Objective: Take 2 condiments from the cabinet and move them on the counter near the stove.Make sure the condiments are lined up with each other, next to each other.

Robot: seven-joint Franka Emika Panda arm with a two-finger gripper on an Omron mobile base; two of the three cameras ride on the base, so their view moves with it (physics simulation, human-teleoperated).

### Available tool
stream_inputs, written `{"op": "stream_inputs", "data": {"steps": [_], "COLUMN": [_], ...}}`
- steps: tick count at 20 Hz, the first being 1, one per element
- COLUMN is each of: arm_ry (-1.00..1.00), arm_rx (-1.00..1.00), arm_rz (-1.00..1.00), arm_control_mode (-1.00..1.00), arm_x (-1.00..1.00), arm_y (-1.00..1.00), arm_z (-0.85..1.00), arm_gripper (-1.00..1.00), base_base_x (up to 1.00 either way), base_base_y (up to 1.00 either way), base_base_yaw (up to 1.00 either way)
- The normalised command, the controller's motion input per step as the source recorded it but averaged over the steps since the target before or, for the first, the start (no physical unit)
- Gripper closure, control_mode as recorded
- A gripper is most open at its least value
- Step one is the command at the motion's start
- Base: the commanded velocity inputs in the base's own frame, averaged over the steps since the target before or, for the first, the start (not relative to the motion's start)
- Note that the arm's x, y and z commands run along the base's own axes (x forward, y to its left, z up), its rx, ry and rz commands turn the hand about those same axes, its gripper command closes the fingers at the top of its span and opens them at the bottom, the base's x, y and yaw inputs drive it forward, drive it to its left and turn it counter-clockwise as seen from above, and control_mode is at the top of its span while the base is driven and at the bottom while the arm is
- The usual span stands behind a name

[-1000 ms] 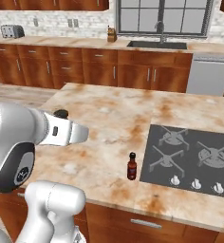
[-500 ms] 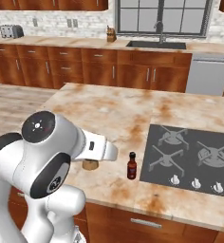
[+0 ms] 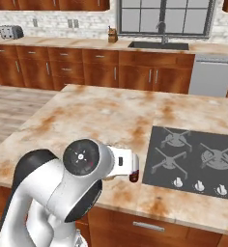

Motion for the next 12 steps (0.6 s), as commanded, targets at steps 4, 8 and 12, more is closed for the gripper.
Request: {"op": "stream_inputs", "data": {"steps": [4,8,12], "arm_ry": [-0.13,-0.02,-0.01], "arm_rx": [0.08,0.06,0.04], "arm_rz": [0.27,0.3,0.23], "arm_control_mode": [-1.0,-1.0,-1.0], "arm_x": [0.0,0.0,0.03], "arm_y": [-0.27,-0.05,-0.01], "arm_z": [-0.28,-0.68,-0.46], "arm_gripper": [1.0,1.0,1.0], "base_base_x": [0.0,0.0,0.0], "base_base_y": [0.0,0.0,0.0], "base_base_yaw": [0.0,0.0,0.0]}}
